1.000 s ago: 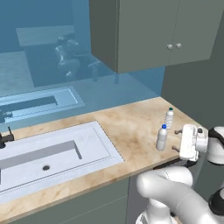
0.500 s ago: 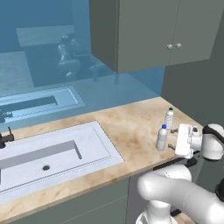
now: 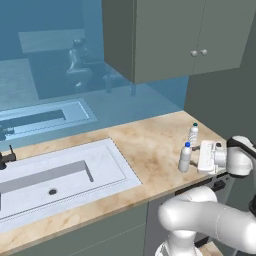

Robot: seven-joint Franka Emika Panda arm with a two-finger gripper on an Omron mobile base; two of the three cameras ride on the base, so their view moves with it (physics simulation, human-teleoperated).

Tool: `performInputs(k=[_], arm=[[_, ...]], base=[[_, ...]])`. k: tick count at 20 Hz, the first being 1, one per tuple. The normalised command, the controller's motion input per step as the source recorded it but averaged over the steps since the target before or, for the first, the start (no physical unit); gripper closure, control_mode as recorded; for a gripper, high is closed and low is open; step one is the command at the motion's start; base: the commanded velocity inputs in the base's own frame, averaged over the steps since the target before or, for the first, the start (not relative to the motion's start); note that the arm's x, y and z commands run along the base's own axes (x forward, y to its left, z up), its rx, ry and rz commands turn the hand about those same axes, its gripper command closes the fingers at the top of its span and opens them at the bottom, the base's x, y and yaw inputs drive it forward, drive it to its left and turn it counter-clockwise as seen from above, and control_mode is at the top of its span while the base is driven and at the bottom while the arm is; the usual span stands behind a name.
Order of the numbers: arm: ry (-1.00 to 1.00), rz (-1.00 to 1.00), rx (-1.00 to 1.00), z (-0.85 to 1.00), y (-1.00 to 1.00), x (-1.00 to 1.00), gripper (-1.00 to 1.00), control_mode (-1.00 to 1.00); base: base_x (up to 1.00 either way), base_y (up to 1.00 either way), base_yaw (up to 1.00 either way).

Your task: Take the bottled waters from the counter and place them in the freezer to freeze. Close the freezer door after placing the bottles.

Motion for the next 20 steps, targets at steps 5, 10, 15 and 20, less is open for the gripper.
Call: performInputs(k=[5,10,15,20], arm=[[0.02,0.0,0.02,-0.17,0.11,0.0,-1.0,-1.0],[0.0,0.01,0.0,-0.12,0.14,0.0,-1.0,-1.0],[0.0,0.01,0.0,-0.02,0.08,0.0,-1.0,-1.0],[0.01,0.0,0.0,0.0,0.1,0.08,-1.0,-1.0]], base=[[0.0,0.0,0.0],[0.0,0.0,0.0],[0.0,0.0,0.0],[0.0,0.0,0.0]])
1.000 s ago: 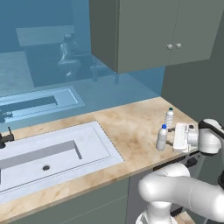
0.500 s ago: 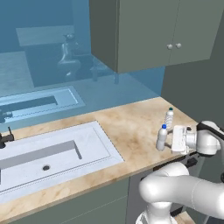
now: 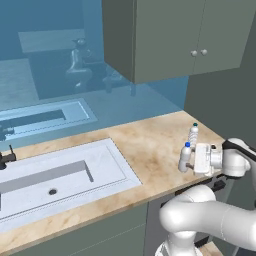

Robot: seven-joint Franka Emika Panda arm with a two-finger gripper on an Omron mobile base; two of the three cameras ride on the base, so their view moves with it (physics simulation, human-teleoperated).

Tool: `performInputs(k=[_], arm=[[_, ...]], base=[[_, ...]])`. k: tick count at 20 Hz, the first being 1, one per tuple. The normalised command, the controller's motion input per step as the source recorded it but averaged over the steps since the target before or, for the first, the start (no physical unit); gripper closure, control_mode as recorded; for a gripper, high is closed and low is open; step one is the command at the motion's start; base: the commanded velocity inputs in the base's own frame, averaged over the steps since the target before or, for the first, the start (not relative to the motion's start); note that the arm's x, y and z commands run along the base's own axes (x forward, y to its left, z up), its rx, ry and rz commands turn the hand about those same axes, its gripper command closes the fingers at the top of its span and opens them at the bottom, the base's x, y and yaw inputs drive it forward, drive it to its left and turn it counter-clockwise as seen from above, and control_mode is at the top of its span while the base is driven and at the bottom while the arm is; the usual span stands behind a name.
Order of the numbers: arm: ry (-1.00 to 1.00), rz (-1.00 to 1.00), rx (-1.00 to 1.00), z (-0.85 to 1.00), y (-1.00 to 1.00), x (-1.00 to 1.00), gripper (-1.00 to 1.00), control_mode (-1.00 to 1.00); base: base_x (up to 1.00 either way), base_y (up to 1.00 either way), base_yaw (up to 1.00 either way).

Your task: Take the bottled waters from the counter and place them in the freezer to freeze. Close the freezer door after placing the bottles.

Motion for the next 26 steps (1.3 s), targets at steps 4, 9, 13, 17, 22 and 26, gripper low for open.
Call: performInputs(k=[4,9,13,17,22,26], arm=[[0.01,0.0,0.0,0.0,0.15,0.06,-1.0,-1.0],[0.02,0.0,0.0,0.0,0.15,0.08,-1.0,-1.0],[0.0,0.0,0.0,0.0,0.01,0.03,-1.0,-1.0],[0.0,0.0,0.0,0.0,0.0,0.0,-1.0,-1.0],[0.0,0.0,0.0,0.0,0.0,0.0,-1.0,-1.0],[0.0,0.0,0.0,0.0,0.0,0.0,1.0,-1.0]], base=[[0.0,0.0,0.0],[0.0,0.0,0.0],[0.0,0.0,0.0],[0.0,0.0,0.0],[0.0,0.0,0.0],[0.0,0.0,0.0]])
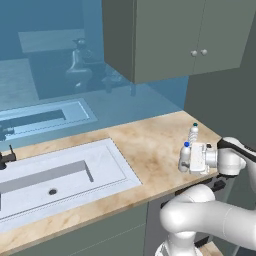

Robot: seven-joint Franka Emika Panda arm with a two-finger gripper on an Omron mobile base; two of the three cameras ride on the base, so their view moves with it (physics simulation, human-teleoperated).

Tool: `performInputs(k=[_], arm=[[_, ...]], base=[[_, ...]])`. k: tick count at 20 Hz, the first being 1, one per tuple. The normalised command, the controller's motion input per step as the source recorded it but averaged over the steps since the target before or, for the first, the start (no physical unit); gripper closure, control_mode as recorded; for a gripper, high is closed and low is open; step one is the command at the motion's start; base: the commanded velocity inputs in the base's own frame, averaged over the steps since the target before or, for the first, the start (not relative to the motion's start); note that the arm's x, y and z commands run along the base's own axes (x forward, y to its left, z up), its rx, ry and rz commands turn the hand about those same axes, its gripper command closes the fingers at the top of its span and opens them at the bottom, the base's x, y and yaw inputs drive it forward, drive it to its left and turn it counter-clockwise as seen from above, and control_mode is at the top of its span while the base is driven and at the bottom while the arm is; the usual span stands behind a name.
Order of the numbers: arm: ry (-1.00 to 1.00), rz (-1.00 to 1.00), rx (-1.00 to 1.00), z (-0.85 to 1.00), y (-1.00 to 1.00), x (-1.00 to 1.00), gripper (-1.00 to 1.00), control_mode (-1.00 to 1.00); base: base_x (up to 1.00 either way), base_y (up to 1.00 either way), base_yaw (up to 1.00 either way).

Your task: Take the bottled waters from the counter and place them in the freezer to freeze. Close the freezer door after placing the bottles.

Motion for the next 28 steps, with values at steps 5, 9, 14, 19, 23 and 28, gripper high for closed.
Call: performInputs(k=[5,9,14,19,23,28], arm=[[0.0,0.0,0.0,0.0,0.0,0.0,1.0,-1.0],[0.0,0.0,0.0,0.0,0.0,0.0,1.0,-1.0],[-0.02,0.0,0.1,0.26,-0.01,-0.14,1.0,-1.0],[-0.02,-0.05,0.06,0.94,0.0,-0.43,1.0,-1.0],[0.0,-0.03,0.0,1.0,0.03,-0.72,1.0,-1.0],[0.04,-0.07,0.0,0.89,0.05,-0.99,1.0,-1.0]], base=[[0.0,0.0,0.0],[0.0,0.0,0.0],[0.0,0.0,0.0],[0.0,0.0,0.0],[0.0,0.0,0.0],[0.0,0.0,0.0]])
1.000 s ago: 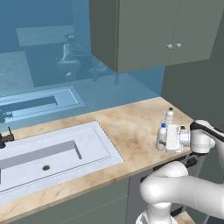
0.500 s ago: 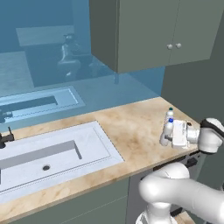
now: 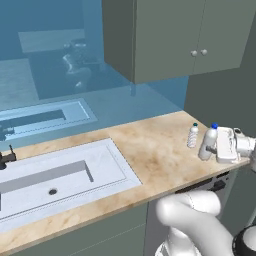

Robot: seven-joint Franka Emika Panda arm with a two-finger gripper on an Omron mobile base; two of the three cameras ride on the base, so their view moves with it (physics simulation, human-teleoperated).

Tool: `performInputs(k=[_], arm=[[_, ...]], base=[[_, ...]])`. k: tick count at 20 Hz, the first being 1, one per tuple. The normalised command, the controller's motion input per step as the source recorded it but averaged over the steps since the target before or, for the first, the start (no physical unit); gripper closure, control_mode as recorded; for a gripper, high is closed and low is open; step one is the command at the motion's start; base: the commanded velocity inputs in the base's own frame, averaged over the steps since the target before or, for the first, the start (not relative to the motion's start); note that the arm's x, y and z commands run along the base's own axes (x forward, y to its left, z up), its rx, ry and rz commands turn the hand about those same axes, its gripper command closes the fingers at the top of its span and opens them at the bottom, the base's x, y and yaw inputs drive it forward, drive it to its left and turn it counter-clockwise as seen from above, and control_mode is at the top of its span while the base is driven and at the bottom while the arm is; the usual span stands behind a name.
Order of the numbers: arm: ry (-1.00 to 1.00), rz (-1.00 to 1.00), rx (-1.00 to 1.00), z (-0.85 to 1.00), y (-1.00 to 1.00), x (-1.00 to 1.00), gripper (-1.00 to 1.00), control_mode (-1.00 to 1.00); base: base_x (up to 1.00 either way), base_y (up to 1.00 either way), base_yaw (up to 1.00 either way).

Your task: Take the bottled waters from the counter and place them in the freezer to freeze. Close the freezer door after placing the bottles.

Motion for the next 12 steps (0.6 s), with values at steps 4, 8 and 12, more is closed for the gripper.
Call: performInputs(k=[4,8,12], arm=[[-0.06,-0.03,0.0,0.39,0.45,-1.0,1.0,-1.0],[-0.04,0.01,-0.04,0.22,0.98,-0.84,1.0,-1.0],[0.0,0.09,-0.05,0.02,0.96,-0.65,1.0,-1.0]], base=[[0.0,0.0,0.0],[0.0,0.0,0.0],[0.0,0.0,0.0]])
